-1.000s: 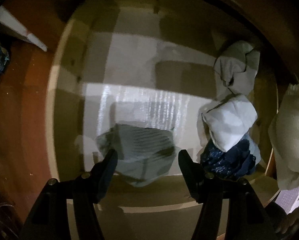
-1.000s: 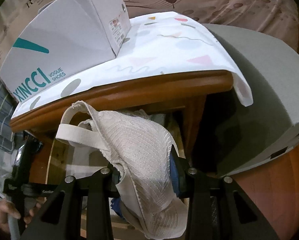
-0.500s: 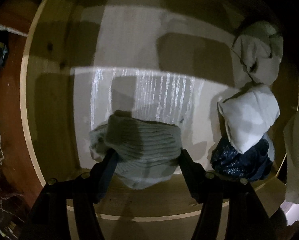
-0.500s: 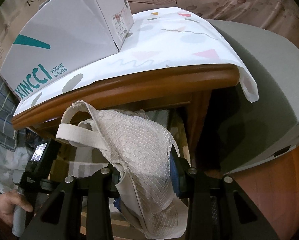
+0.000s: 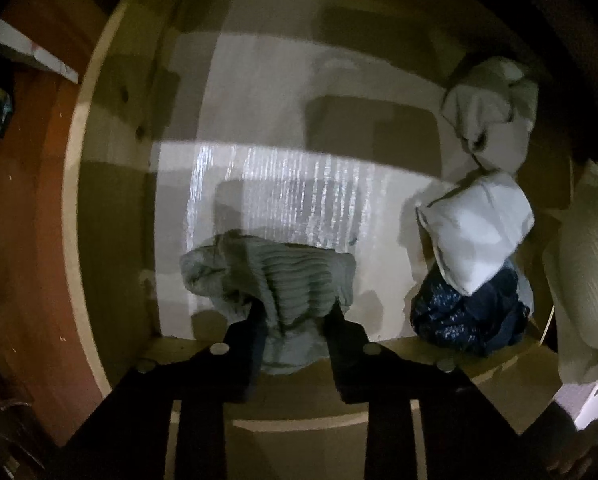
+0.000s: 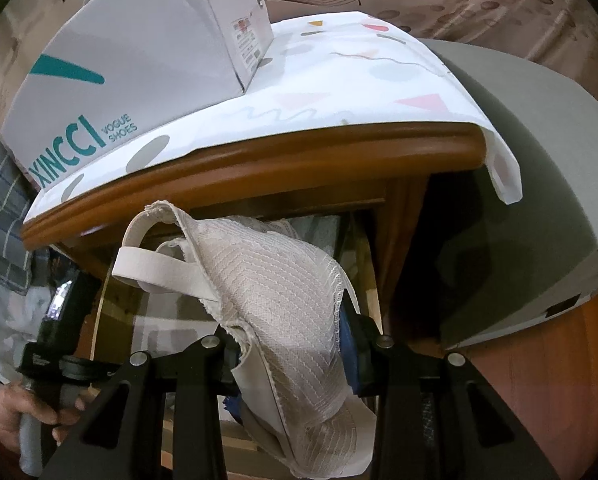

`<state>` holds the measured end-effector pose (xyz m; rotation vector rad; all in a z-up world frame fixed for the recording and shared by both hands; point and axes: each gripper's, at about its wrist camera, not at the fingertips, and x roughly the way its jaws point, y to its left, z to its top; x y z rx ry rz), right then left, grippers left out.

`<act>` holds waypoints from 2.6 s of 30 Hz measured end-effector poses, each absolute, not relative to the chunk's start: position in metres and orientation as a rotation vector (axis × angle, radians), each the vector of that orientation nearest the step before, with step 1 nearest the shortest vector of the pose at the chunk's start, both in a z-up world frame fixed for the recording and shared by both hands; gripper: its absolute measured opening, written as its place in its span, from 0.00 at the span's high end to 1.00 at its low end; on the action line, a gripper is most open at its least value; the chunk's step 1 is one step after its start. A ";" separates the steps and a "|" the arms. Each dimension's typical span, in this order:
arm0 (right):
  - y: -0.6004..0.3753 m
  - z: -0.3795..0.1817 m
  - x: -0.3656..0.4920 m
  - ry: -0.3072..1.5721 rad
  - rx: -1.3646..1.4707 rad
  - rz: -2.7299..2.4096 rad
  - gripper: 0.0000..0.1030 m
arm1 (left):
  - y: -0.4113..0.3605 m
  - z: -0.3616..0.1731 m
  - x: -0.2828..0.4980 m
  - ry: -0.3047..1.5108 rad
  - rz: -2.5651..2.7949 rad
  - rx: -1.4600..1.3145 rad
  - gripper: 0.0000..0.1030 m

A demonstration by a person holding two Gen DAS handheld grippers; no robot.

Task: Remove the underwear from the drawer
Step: 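Lift the grey striped underwear and carry it into the white box with the left tool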

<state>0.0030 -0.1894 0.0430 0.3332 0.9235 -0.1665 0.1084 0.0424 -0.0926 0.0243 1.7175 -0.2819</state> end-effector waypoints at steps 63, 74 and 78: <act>-0.181 0.035 0.003 0.957 0.300 -0.120 0.68 | 0.009 0.237 0.268 0.910 -0.272 0.198 0.76; -0.175 0.033 0.005 0.968 0.284 -0.117 0.68 | 0.006 0.198 0.275 0.966 -0.271 0.241 0.71; -0.174 0.033 0.006 0.972 0.281 -0.118 0.68 | 0.003 0.200 0.270 0.957 -0.259 0.263 0.64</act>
